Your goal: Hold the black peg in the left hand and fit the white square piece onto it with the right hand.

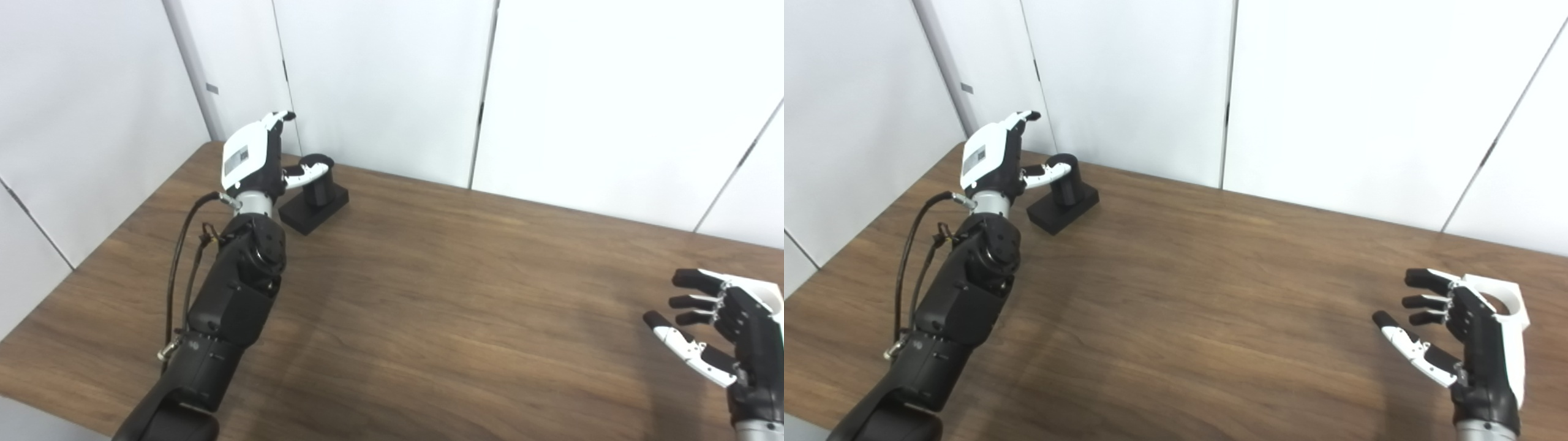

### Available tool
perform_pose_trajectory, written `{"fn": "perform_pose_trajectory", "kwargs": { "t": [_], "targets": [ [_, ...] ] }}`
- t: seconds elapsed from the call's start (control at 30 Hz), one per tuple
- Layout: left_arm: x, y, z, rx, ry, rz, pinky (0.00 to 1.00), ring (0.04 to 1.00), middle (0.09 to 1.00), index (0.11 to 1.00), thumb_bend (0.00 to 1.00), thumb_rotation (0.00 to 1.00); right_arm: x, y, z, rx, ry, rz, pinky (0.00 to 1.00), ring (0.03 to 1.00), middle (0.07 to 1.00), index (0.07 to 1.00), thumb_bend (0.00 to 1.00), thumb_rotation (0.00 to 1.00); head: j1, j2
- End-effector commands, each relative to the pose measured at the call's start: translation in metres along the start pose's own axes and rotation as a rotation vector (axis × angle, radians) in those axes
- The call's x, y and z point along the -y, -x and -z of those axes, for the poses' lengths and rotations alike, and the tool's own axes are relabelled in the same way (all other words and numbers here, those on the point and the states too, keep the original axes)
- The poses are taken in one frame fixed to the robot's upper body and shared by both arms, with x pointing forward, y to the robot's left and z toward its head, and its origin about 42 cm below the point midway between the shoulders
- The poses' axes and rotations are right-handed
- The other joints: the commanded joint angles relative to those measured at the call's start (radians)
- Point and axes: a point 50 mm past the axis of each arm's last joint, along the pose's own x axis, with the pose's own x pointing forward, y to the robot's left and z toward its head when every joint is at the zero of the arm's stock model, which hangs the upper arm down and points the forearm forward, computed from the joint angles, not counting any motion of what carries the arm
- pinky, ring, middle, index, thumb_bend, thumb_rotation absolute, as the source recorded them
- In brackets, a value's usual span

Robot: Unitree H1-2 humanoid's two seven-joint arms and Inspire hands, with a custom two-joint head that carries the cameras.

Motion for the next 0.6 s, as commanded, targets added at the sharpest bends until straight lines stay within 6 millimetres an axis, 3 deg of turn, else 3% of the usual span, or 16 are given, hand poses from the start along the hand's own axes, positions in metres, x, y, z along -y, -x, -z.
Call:
{"fn": "perform_pose_trajectory", "kwargs": {
  "t": [0.0,0.17,0.33,0.57],
  "targets": [
    [-0.026,-0.018,-0.015,0.041,-0.027,-0.088,0.81,0.933,0.932,0.850,0.84,0.37,0.004,-0.008,-0.015,0.067,-0.011,0.012,0.48,0.589,0.679,0.645,0.47,0.00,0.001,0.007],
    [-0.021,-0.017,-0.011,0.006,-0.055,-0.042,0.86,0.959,0.950,0.851,0.88,0.44,0.004,-0.007,-0.017,0.070,-0.006,0.011,0.48,0.589,0.675,0.646,0.47,0.00,-0.001,0.010],
    [-0.017,-0.018,-0.006,-0.012,-0.072,0.000,0.85,0.968,0.958,0.856,0.94,0.52,0.004,-0.007,-0.018,0.063,-0.004,0.012,0.49,0.592,0.683,0.644,0.46,0.00,-0.002,0.013],
    [-0.010,-0.023,0.002,-0.045,-0.125,0.065,0.83,0.963,0.956,0.837,0.97,0.56,0.002,-0.007,-0.017,0.078,0.015,0.011,0.47,0.583,0.669,0.628,0.47,0.00,-0.006,0.014]
  ]
}}
